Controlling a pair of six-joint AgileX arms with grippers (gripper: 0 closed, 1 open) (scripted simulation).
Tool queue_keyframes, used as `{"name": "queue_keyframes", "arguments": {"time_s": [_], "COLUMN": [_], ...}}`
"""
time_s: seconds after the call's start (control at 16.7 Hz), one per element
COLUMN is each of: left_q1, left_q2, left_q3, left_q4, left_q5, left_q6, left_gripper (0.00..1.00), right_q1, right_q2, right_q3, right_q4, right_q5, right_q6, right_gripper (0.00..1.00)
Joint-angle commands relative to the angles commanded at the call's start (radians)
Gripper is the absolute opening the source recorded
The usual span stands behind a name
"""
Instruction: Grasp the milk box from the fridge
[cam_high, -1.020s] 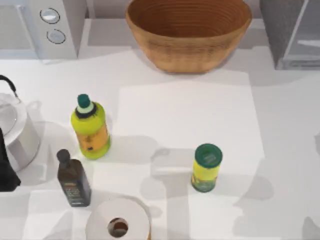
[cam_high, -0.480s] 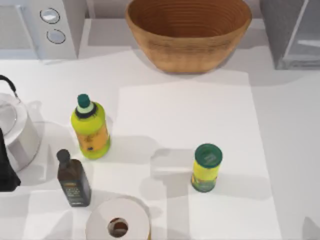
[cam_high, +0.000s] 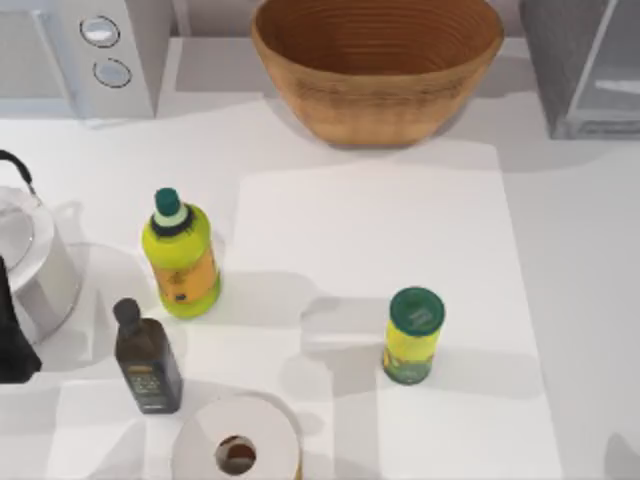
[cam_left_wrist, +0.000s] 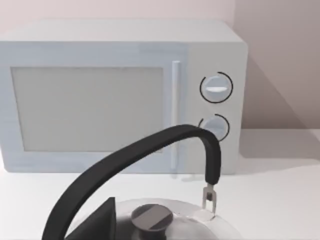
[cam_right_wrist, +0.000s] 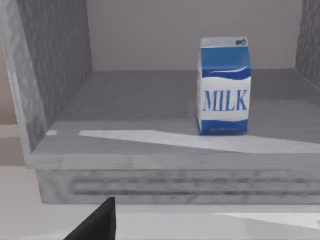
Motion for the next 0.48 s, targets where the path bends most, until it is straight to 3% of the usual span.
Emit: {"name": "queue_keyframes", "arguments": {"time_s": [0.24, 0.48], "left_q1": [0.000, 0.000], "left_q2": [0.000, 0.000], "left_q3": [0.000, 0.000], "left_q4": [0.000, 0.000], "left_q5": [0.000, 0.000], "left_q6": [0.000, 0.000], "left_gripper": [1.00, 1.00], "right_q1": [0.141, 0.237], "right_q2": [0.143, 0.328], "right_q3": [0.196, 0.528], "right_q4": [-0.064, -0.168], "right_q5": [0.062, 0.142], "right_q6": [0.049, 0.051], "right_gripper": [1.00, 1.00]}}
